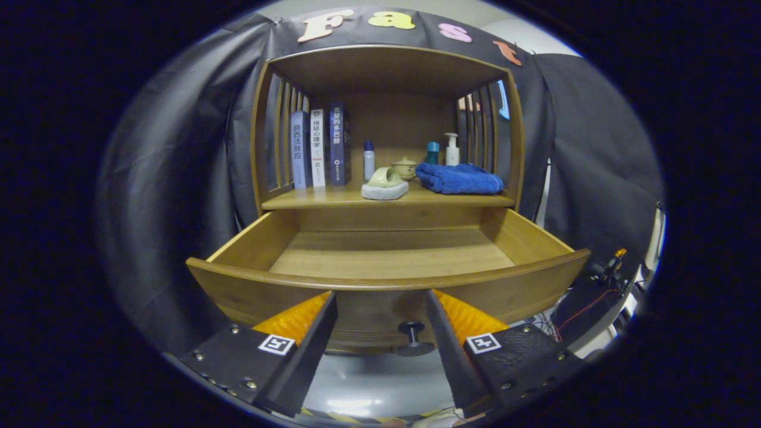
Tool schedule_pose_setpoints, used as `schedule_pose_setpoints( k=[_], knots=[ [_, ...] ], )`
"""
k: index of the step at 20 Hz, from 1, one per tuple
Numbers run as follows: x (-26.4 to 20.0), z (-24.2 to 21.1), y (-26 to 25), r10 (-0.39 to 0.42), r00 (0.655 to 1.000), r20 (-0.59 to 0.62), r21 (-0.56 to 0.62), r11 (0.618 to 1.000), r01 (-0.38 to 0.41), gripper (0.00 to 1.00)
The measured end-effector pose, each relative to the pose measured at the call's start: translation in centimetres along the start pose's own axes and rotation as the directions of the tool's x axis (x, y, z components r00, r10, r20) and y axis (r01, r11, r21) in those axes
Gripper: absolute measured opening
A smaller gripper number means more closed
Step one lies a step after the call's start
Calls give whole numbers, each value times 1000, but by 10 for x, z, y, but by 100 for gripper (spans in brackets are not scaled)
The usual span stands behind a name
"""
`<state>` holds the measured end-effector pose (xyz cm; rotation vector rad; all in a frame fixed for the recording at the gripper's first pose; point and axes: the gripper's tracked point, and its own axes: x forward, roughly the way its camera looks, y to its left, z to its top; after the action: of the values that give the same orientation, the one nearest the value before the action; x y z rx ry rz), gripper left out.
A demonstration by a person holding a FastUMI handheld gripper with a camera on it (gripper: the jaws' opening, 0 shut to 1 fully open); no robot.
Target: Pull open the drawer, take out the items inside it, and place them on the countertop above the cabinet.
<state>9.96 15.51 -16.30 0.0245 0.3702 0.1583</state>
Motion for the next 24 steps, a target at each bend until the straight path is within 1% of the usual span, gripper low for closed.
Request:
schedule_pose_setpoints(
  k=[2,7,11,17,20,22,24],
  knots=[
    [2,0,-1,2,1000,7,5,1000,-2,89],
    [10,4,0,0,1000,11,3,1000,0,90],
    [18,7,-3,20,1000,1,-3,1000,-20,92],
    [42,28,1,19,998,60,-1,1000,-19,92],
    [57,44,2,13,994,107,57,998,-19,92],
    [69,48,5,15,993,116,92,995,-25,92],
    [73,49,4,25,992,120,80,996,-35,92]
  ],
)
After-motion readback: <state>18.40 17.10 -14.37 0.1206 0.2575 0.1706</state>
